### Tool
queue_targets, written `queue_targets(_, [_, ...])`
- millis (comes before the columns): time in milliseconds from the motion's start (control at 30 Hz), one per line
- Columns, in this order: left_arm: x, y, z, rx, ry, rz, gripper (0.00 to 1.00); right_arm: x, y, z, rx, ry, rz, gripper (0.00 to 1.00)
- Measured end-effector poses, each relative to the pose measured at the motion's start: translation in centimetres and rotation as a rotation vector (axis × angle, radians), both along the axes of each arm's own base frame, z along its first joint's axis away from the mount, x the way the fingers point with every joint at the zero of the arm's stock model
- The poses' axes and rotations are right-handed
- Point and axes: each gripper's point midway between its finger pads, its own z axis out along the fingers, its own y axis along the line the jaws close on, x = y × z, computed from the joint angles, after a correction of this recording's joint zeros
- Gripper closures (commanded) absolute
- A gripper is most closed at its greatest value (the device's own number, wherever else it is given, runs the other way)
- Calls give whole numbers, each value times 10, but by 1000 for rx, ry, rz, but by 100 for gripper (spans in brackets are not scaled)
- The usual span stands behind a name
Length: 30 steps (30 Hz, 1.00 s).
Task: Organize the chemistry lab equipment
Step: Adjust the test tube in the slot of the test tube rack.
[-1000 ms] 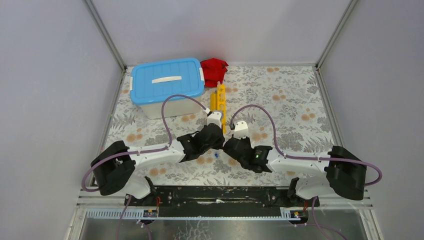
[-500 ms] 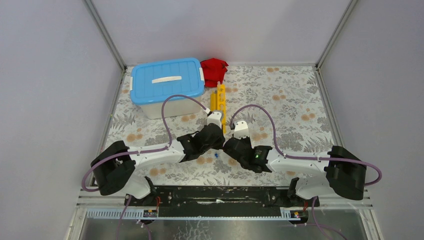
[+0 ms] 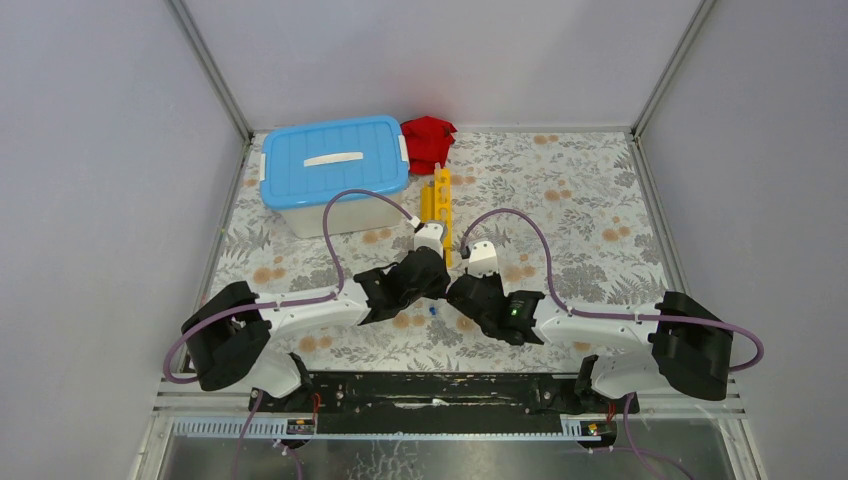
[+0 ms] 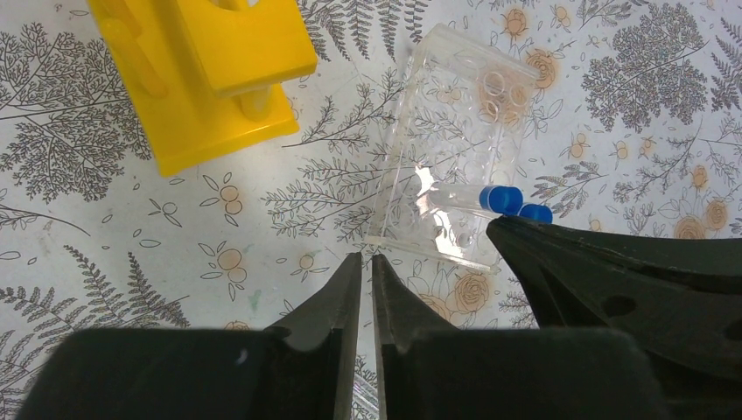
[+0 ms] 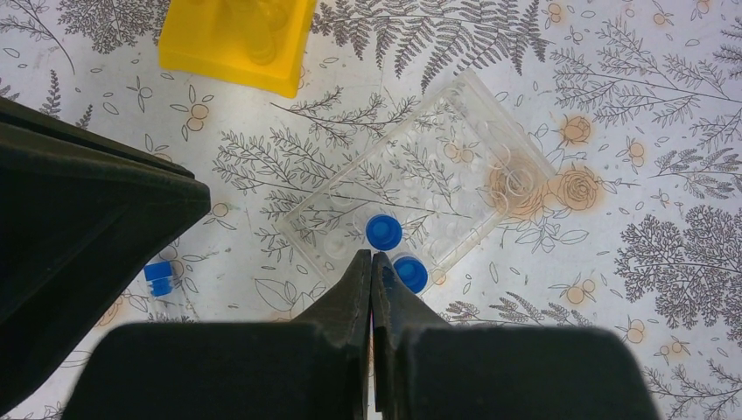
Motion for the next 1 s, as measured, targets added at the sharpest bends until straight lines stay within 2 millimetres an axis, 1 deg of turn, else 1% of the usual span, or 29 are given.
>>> queue_targets(300, [-1,1,-2,2,3,0,84,3,-3,0,-3,-2,-9,100])
queue_targets(1000, [1,-1,-1,-5,-1,0,84,10,-2,1,4,-10,-13,100])
